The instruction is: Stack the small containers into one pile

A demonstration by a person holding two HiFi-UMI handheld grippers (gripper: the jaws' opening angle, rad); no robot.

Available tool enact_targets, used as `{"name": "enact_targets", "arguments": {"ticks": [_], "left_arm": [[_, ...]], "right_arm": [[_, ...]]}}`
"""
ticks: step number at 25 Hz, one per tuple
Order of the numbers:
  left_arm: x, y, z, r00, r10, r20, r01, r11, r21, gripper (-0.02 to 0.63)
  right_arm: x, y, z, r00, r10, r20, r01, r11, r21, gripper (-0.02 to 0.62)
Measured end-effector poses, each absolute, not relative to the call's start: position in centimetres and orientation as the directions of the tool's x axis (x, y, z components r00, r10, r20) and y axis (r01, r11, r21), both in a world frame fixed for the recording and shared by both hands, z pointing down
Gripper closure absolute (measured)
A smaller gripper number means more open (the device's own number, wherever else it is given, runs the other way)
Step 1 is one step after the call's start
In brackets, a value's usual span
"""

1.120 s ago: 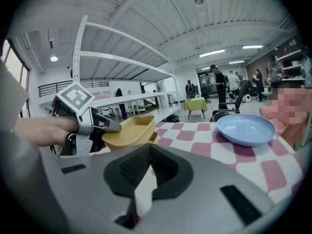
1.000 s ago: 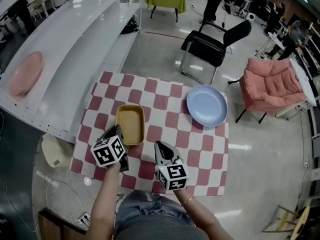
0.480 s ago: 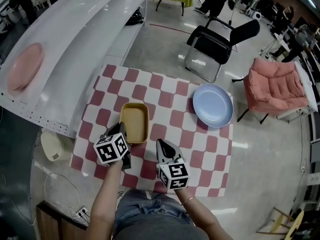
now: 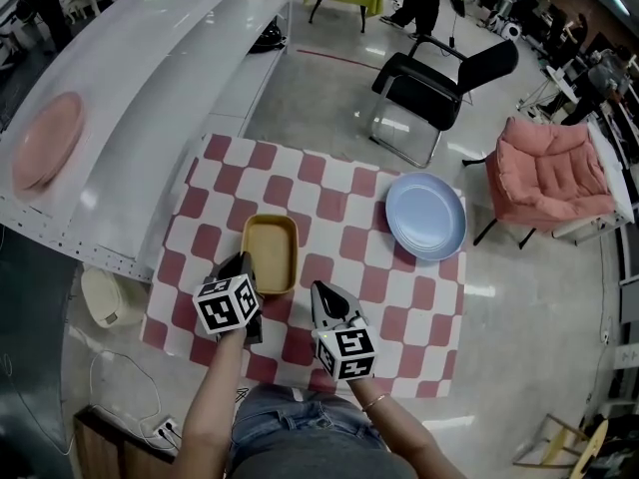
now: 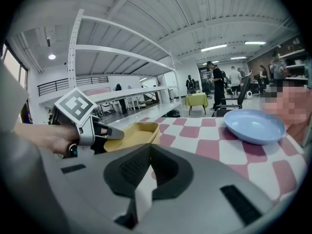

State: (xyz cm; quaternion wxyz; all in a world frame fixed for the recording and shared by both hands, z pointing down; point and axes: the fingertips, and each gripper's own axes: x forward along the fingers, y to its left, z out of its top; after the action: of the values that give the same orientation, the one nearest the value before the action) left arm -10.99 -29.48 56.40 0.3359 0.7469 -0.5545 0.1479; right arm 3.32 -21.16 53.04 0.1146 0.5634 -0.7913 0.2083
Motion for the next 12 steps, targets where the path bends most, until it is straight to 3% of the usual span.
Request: {"name": "enact_targets", "arguments": {"ticks": [12], "left_arm": [[-11.9, -29.0, 54.9, 0.33, -0.762, 0.557, -0.937, -0.19, 0.294, 0.517]], "right_arm": [[2.6, -21.5, 52.7, -0.363, -0.839, 0.406, -0.931, 0.304, -0.204, 0.584]]}}
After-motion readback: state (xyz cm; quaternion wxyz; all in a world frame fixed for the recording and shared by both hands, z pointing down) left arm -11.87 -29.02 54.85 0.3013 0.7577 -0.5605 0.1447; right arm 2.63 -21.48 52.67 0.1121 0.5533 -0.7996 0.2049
